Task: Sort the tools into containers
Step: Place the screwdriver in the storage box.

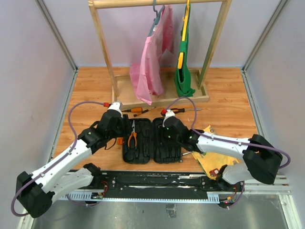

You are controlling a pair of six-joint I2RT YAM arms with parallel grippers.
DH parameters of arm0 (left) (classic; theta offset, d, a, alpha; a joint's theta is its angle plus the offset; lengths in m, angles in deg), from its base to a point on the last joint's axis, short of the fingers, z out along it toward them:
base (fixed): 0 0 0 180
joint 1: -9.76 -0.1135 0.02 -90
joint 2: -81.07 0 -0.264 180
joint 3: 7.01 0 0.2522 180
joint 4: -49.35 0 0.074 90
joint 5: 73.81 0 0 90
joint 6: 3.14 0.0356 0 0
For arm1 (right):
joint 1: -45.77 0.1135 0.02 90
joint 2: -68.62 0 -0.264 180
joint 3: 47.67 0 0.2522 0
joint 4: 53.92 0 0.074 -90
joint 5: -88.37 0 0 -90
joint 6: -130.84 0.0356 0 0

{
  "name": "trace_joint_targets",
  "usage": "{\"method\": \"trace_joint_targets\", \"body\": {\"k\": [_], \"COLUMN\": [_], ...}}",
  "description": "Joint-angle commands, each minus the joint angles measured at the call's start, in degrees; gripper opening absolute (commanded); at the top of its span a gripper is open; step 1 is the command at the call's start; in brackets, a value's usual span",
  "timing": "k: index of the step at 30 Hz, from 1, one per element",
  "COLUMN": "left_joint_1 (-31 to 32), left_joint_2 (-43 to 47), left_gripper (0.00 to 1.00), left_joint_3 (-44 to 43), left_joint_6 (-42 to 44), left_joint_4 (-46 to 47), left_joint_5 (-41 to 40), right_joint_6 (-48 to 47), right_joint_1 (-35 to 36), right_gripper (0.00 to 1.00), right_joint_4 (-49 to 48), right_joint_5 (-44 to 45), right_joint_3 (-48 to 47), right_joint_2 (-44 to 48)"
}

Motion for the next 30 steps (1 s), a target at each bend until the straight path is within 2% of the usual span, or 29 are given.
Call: {"method": "trace_joint_targets", "body": {"k": [1,16,30], "left_joint_1": [1.5,5.1,5.1], "left_joint_2": [-3.7,-19.1,-26.8], "left_gripper": [0.52,0.48,0.46], "left_joint_3": [0.3,-2.1,-2.9], "left_joint_6": [-1.9,-2.1,-0.9], "left_joint_4": [4.5,10.2,13.1], "left_joint_5": [-3.4,-10.9,-13.6], "right_joint_6": [-4.2,-3.7,-3.5], "right_joint_1": [-0.5,-0.9,-0.9], "right_gripper": [0.50,0.50,0.50], "right_joint_4": [-4.2,-5.9,-5.9], "right_joint_5": [-4.3,-6.7,-7.4], "right_joint_3": [4.9,8.2,8.2], "right_joint_2": [2.5,0.9,-0.8]}}
